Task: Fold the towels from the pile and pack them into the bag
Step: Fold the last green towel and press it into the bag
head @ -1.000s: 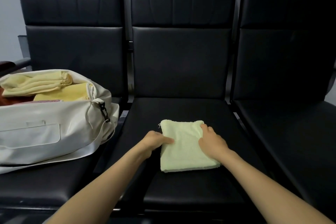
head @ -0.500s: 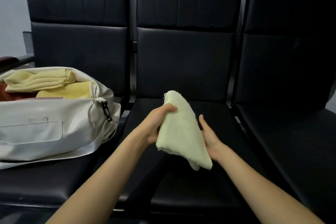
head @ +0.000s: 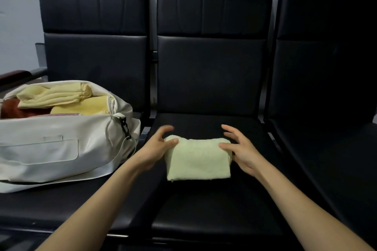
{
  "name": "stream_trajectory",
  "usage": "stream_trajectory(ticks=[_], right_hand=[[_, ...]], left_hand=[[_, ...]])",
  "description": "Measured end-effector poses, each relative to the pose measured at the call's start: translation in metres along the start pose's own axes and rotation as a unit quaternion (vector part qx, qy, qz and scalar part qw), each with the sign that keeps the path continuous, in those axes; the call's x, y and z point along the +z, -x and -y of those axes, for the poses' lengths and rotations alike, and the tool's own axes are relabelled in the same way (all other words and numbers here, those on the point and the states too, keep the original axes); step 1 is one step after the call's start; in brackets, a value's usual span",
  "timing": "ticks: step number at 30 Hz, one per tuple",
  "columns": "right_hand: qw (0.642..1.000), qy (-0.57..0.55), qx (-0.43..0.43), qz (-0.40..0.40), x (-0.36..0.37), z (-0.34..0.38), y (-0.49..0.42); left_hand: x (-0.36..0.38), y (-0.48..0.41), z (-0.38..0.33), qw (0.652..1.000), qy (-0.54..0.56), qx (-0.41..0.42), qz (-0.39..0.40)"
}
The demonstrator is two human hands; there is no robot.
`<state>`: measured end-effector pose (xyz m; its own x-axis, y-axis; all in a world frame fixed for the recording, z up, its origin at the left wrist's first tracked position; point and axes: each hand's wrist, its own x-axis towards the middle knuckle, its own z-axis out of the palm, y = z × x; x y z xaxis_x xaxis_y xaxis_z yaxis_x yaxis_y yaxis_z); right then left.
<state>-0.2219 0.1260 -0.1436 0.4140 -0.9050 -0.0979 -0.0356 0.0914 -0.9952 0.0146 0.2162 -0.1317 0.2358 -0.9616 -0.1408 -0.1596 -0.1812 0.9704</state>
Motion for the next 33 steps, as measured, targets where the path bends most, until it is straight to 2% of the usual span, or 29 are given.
stream_trajectory(ticks=[3,5,8,12,14,16,18,20,22,24,26,29,33], right_hand=[[0.995,0.059,-0.016,0.077,-0.002,0.003,0.003],[0.975,0.200,-0.048,0.078,-0.003,0.003,0.004],[0.928,0.356,-0.096,0.048,0.007,0.003,0.007],[0.863,0.483,-0.148,0.022,0.021,0.007,0.010],[0.845,0.512,-0.153,-0.001,0.022,0.009,0.010],[0.840,0.518,-0.161,-0.006,0.019,0.010,0.008],[0.867,0.474,-0.154,0.017,0.012,0.008,0.008],[0.930,0.341,-0.132,0.036,0.009,0.008,0.010],[0.972,0.196,-0.124,0.032,0.015,0.009,0.015],[0.983,0.134,-0.123,0.018,0.029,0.011,0.019],[0.982,0.136,-0.132,0.009,0.044,0.010,0.023],[0.977,0.150,-0.152,0.005,0.063,0.007,0.027],[0.984,0.128,-0.119,-0.019,0.105,0.007,0.025]], left_hand=[[-0.006,0.005,0.000,0.995,-0.078,0.015,0.060],[-0.006,0.006,0.002,0.977,-0.203,0.059,0.019],[0.005,0.006,0.008,0.925,-0.340,0.154,-0.075],[0.014,0.004,0.014,0.893,-0.386,0.179,-0.147],[0.012,0.009,0.014,0.870,-0.430,0.189,-0.150],[0.006,0.016,0.013,0.875,-0.419,0.203,-0.136],[0.000,0.028,0.009,0.908,-0.359,0.189,-0.106],[-0.003,0.043,0.005,0.953,-0.241,0.153,-0.105],[-0.001,0.055,0.003,0.973,-0.143,0.135,-0.125],[-0.001,0.062,0.001,0.976,-0.087,0.136,-0.147],[-0.005,0.066,-0.007,0.974,-0.063,0.129,-0.172],[-0.021,0.065,-0.020,0.974,-0.086,0.107,-0.179],[-0.047,0.065,-0.025,0.972,-0.065,0.105,-0.198]])
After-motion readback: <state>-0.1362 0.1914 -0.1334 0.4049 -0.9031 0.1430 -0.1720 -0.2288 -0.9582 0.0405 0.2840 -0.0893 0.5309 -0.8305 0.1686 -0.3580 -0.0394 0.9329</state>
